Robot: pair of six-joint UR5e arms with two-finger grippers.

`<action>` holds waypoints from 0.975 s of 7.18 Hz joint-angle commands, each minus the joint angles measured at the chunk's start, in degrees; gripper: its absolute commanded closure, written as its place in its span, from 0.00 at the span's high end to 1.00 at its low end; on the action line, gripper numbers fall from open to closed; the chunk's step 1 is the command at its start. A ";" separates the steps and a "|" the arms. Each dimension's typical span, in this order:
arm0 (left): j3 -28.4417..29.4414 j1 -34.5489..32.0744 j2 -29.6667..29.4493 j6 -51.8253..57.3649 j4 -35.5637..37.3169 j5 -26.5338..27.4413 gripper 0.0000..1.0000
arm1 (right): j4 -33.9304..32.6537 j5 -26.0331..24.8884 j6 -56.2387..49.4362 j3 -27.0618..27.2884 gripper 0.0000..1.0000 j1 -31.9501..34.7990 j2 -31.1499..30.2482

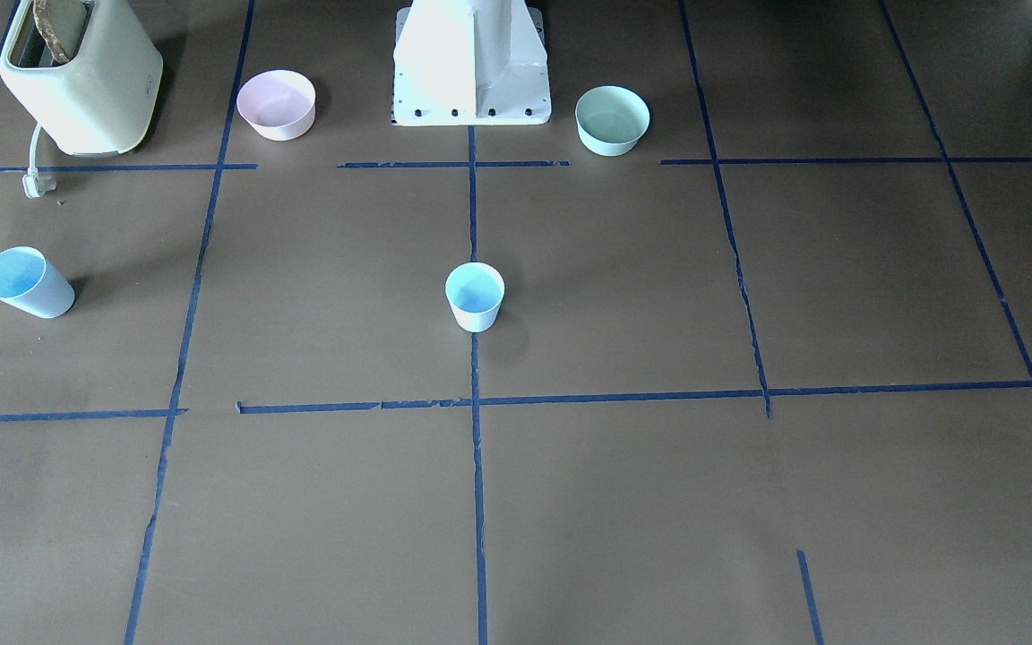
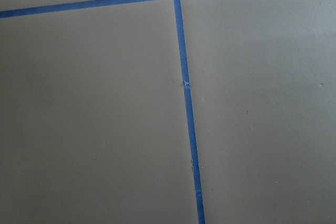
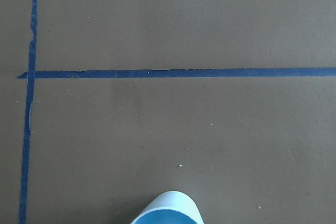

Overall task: Stack blue cups with both arms
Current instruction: 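Lower the right gripper onto the other light-blue cup and grasp it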

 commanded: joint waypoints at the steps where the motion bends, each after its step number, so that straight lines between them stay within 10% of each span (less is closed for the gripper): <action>1: -0.07 -0.02 0.05 -0.05 -0.10 -0.05 1.00 | 2.84 -1.20 0.63 -2.28 1.00 -3.23 -0.77; 5: -0.07 -0.02 0.05 0.04 -0.10 -0.05 1.00 | 2.93 -3.49 0.20 -5.10 0.91 -7.11 -0.77; 7: -0.07 -0.02 0.05 0.04 -0.10 -0.05 1.00 | 2.93 -3.32 -0.07 -5.19 0.48 -7.11 -1.12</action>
